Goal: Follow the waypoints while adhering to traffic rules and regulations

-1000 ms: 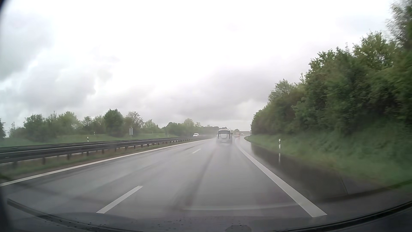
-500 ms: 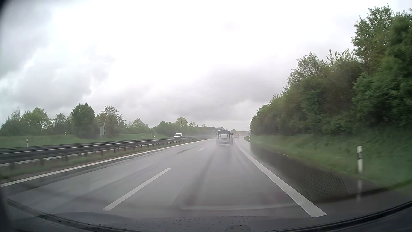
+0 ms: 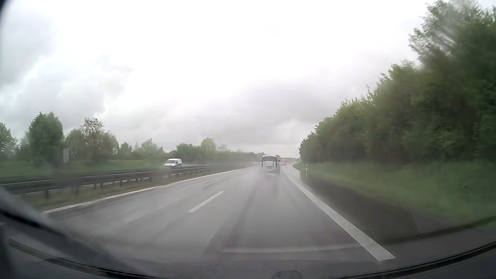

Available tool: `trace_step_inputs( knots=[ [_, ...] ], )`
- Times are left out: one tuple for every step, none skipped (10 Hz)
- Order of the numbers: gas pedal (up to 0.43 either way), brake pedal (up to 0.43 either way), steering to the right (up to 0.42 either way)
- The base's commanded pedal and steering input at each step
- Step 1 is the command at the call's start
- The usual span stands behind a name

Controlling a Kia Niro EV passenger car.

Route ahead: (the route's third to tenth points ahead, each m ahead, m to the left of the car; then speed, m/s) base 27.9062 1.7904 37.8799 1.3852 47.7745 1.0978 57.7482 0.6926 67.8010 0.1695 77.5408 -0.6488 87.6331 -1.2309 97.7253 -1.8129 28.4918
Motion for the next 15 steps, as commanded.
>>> trace_step_inputs(
  knots=[
    [0.311,0.000,0.004],
    [0.339,0.000,0.003],
    [0.350,0.000,0.002],
    [0.350,0.000,0.003],
    [0.358,0.000,0.002],
    [0.358,0.000,0.002],
    [0.358,0.000,0.002],
    [0.358,0.000,0.002],
    [0.358,0.000,0.002],
    [0.358,0.000,0.002],
    [0.358,0.000,0.002],
    [0.358,0.000,0.002],
    [0.358,0.000,0.002],
    [0.358,0.000,0.002],
    [0.358,0.000,0.002]
  ],
)
